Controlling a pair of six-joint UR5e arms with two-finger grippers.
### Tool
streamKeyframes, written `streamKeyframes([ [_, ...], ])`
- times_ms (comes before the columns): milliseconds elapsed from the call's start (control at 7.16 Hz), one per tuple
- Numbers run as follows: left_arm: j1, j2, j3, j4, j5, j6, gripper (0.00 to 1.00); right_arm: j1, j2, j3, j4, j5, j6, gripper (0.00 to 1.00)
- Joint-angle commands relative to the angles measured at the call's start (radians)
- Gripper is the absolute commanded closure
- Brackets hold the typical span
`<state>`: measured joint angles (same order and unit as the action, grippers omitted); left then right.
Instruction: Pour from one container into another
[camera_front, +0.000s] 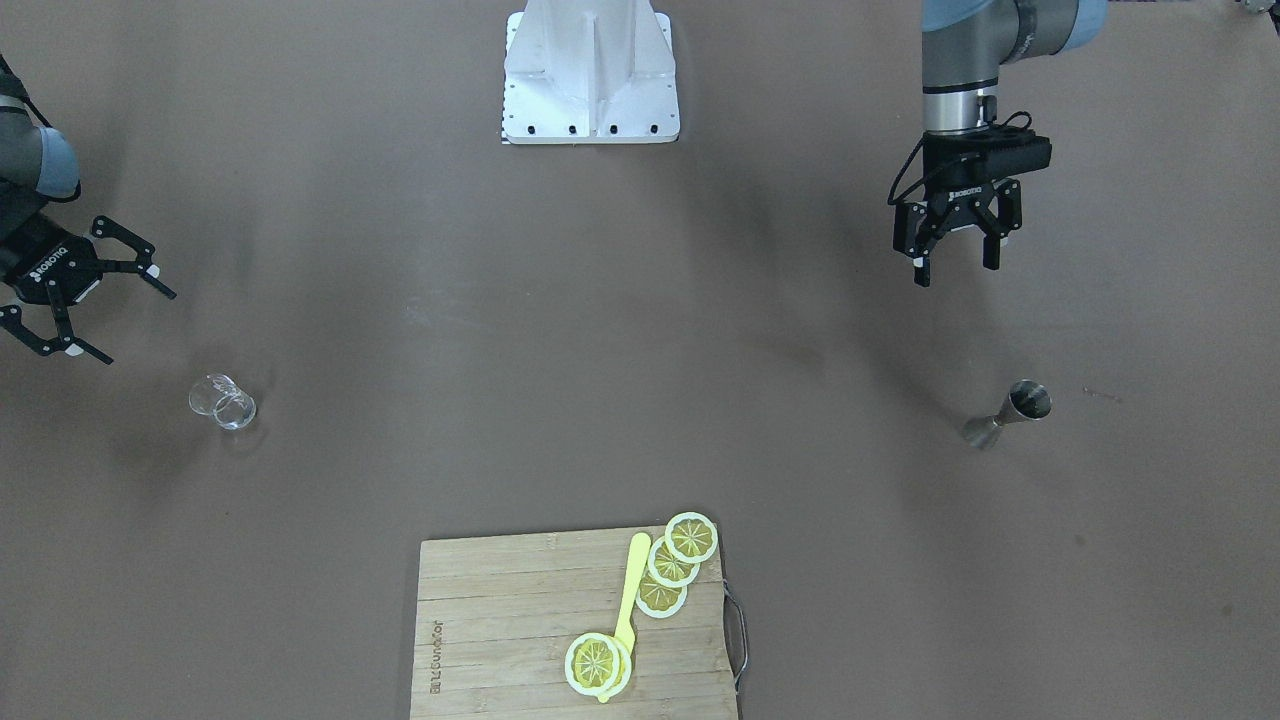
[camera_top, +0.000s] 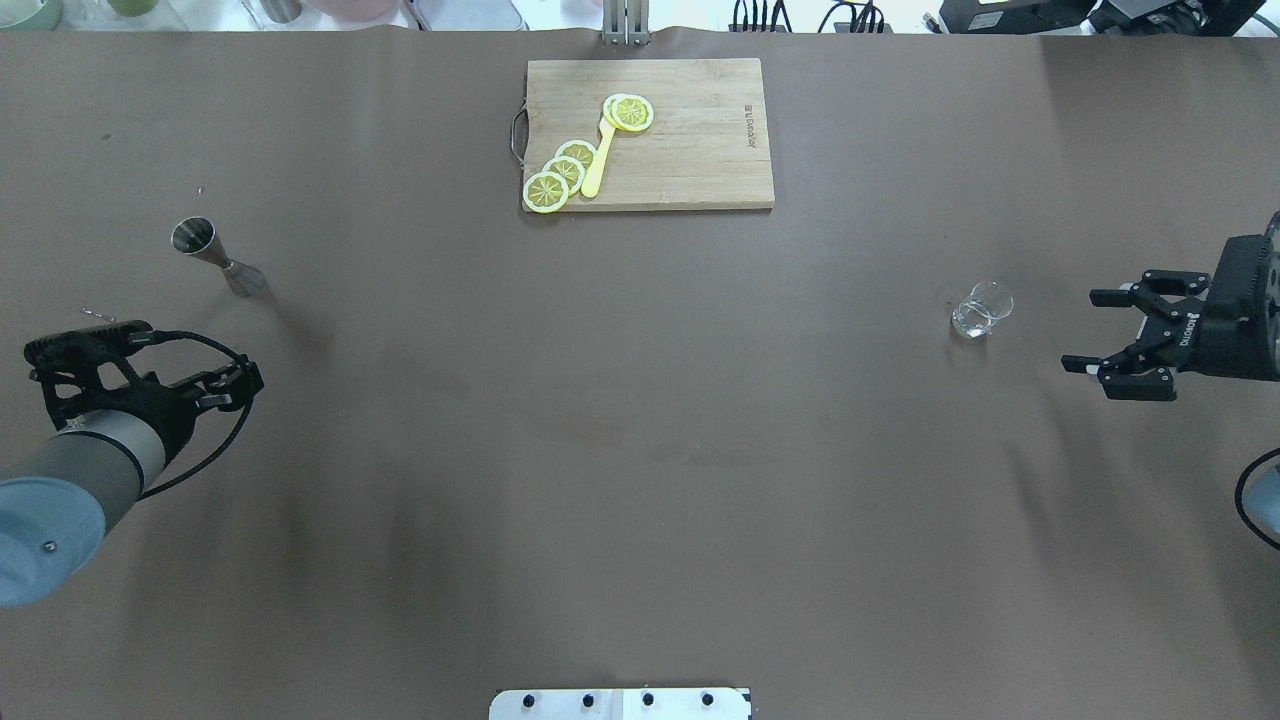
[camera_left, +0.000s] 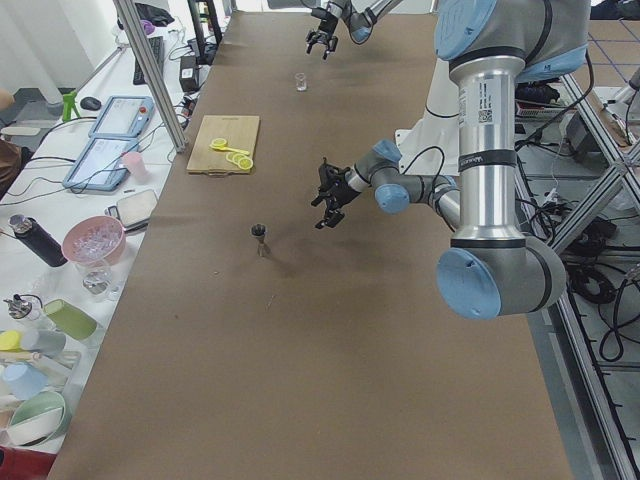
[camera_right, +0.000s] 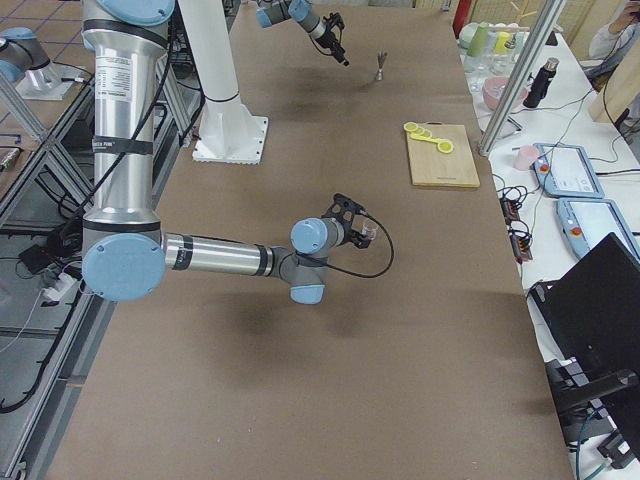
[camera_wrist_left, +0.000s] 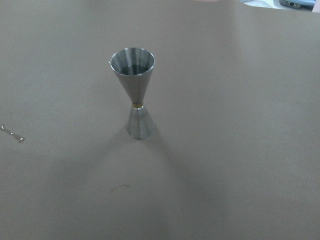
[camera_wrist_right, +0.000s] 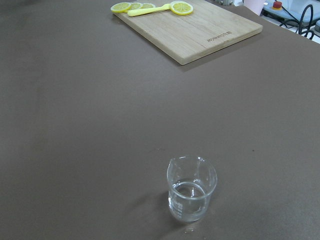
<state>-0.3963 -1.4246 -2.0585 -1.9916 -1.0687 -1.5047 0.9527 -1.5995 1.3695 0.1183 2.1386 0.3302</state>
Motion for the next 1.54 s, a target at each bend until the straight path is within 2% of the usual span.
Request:
streamKeyframes([
  [0, -0.022, 0.006, 0.030, 0.001, 0.088, -0.002, 0.01, 0.000, 0.085, -0.120, 0.034, 0.046, -0.058, 0.00],
  [419, -0.013, -0.036, 0.055, -0.010, 0.232, -0.006, 0.02, -0.002, 0.101, -0.193, 0.101, 0.075, -0.100, 0.00],
  [699, -0.013, -0.115, 0.141, -0.056, 0.285, -0.006, 0.02, -0.003, 0.137, -0.222, 0.103, 0.083, -0.144, 0.00],
  [838, -0.012, -0.111, 0.155, -0.088, 0.309, -0.009, 0.02, -0.003, 0.165, -0.248, 0.103, 0.086, -0.148, 0.00],
  [978, -0.010, -0.112, 0.205, -0.142, 0.361, -0.091, 0.02, -0.005, 0.182, -0.269, 0.103, 0.084, -0.172, 0.00],
  [1118, 0.002, -0.109, 0.233, -0.142, 0.407, -0.116, 0.02, -0.005, 0.202, -0.302, 0.103, 0.084, -0.183, 0.00],
  [1397, 0.034, -0.114, 0.262, -0.141, 0.441, -0.118, 0.02, -0.005, 0.239, -0.340, 0.101, 0.083, -0.201, 0.00],
])
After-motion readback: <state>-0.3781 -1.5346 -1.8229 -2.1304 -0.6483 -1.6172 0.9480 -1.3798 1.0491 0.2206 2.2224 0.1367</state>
